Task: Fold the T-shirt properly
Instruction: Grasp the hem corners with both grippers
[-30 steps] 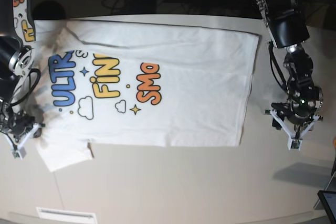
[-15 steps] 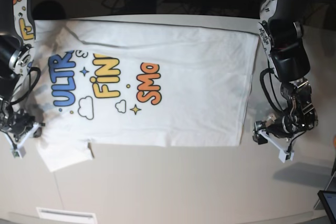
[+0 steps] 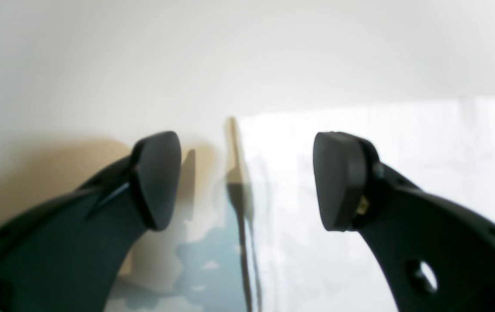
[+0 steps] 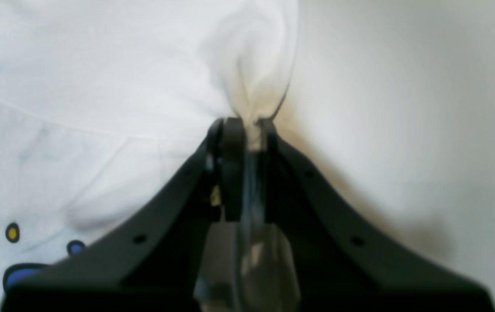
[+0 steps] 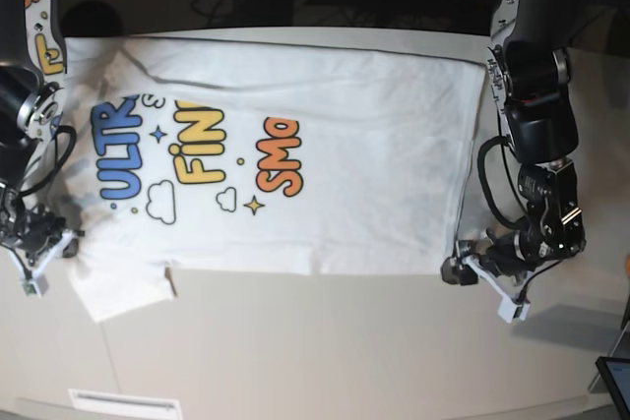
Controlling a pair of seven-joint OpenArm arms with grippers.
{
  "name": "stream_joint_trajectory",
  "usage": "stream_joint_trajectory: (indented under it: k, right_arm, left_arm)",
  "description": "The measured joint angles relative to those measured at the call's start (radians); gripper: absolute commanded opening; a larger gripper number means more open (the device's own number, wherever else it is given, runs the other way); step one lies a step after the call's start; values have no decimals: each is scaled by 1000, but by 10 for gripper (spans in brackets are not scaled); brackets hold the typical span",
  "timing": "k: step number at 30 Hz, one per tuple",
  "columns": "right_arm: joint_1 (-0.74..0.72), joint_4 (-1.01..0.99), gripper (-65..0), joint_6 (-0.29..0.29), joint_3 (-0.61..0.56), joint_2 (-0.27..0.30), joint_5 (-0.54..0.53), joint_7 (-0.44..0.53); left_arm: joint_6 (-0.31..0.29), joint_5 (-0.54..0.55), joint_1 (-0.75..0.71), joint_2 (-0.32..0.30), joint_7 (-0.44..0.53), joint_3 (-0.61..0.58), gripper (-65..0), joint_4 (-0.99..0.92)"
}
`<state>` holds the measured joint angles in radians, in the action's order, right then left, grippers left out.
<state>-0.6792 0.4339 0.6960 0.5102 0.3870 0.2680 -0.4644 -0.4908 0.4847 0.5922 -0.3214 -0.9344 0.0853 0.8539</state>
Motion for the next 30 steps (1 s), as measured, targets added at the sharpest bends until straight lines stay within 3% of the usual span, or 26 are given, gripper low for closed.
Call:
stream_joint_trajectory:
  k: [6, 13, 18, 25, 30]
  right_arm:
    - [0, 1, -635, 0, 0, 0, 0, 0]
    - [0, 1, -635, 0, 0, 0, 0, 0]
    - [1, 1, -635, 0, 0, 0, 0, 0]
    - [0, 1, -635, 0, 0, 0, 0, 0]
    - [1, 1, -635, 0, 0, 0, 0, 0]
  left_arm:
    - [18, -84, 0, 32, -4, 3, -183, -6]
    - [15, -90, 50, 56, 19, 6, -185, -135]
    - [17, -84, 68, 69, 90, 5, -185, -198]
    - [15, -81, 72, 74, 90, 6, -186, -206]
    - [16, -84, 79, 79, 103, -92, -203, -205]
